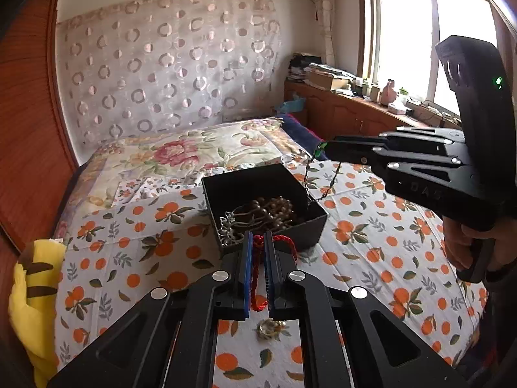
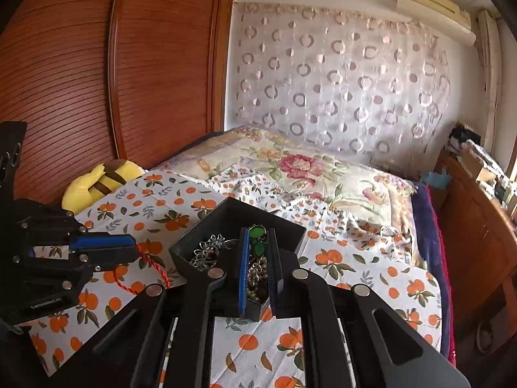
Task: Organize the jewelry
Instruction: 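Carry the chain and red bracelet into the black box and open both tools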
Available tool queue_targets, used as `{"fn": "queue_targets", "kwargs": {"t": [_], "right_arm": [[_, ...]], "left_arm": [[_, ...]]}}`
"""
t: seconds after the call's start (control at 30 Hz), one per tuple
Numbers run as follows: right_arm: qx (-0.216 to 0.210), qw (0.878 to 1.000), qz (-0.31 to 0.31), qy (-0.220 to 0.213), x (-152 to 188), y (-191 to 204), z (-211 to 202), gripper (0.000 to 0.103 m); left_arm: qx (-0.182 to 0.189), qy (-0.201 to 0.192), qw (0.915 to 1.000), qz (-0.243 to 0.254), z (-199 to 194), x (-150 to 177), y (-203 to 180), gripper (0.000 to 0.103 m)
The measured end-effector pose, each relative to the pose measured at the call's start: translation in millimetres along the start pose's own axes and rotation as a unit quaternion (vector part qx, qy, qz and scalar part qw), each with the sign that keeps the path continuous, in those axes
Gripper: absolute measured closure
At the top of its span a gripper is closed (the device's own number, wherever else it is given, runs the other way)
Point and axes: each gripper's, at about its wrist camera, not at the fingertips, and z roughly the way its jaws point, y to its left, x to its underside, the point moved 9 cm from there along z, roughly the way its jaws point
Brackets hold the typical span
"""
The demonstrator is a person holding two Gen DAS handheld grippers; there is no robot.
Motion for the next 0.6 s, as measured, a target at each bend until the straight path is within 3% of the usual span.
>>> {"fn": "queue_targets", "kwargs": {"t": [0.37,0.6], "right_arm": [[-0.023,0.998,0.038,0.04,19.0,-6.1,30.8,0.09],[-0.025,0.998,0.052,0.04,22.0,-15.2,27.4,0.09]], "left_arm": [[-0.017,0.004,0.9998,-0.006,18.5,-15.5,14.5,0.097],[-0.019,0.006,0.9997,-0.011,33.3,-30.7,17.2,0.097]]}}
